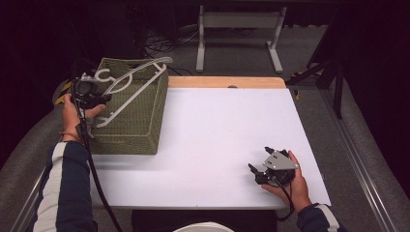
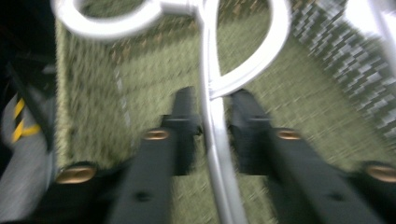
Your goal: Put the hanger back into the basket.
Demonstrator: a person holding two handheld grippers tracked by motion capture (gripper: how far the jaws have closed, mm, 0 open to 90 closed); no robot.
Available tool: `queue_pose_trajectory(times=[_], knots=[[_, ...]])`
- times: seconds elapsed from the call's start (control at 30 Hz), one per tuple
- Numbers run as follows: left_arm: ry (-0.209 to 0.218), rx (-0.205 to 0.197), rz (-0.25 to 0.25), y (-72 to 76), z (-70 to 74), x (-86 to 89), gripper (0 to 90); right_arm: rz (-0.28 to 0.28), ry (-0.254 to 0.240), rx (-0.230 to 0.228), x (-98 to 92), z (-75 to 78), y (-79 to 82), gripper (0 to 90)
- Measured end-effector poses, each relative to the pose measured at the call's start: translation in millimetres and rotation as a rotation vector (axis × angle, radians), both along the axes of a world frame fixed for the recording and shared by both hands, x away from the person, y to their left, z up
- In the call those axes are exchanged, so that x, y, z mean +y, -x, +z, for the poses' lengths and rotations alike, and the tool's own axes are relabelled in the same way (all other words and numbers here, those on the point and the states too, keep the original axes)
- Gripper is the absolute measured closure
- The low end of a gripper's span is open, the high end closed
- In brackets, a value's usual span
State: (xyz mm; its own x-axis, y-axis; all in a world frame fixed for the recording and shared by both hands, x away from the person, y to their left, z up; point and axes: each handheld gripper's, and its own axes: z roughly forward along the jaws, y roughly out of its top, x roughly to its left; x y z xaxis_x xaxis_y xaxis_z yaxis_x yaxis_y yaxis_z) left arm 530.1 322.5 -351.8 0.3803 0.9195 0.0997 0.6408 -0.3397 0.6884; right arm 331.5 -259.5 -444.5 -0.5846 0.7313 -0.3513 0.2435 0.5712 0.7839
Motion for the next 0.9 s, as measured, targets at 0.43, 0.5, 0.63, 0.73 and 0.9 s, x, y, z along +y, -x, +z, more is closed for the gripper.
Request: queue_pose_trajectory(times=[0.43, 0.5, 0.63, 0.73, 0.9], knots=[[0.019, -0.113, -0.005, 17.5, 19.9, 6.6, 32.1, 0.001, -0.024, 0.018, -0.2, 2.2, -0.3, 19.8], [0.036, -0.136, -0.029, 21.0, 24.3, 3.6, 30.5, 0.001, -0.024, 0.017, -0.3, 2.4, -0.3, 19.8], [0.041, -0.165, -0.071, 27.2, 31.2, -10.7, 26.9, 0.002, -0.022, 0.016, 0.1, 2.6, -0.2, 19.8], [0.07, -0.19, -0.111, 33.1, 36.1, -22.4, 24.3, 0.004, -0.021, 0.015, 0.1, 2.8, -0.2, 19.8], [0.09, -0.254, -0.144, 43.7, 39.9, -38.2, 18.2, 0.002, -0.027, 0.01, -0.7, 3.5, 0.0, 19.8]])
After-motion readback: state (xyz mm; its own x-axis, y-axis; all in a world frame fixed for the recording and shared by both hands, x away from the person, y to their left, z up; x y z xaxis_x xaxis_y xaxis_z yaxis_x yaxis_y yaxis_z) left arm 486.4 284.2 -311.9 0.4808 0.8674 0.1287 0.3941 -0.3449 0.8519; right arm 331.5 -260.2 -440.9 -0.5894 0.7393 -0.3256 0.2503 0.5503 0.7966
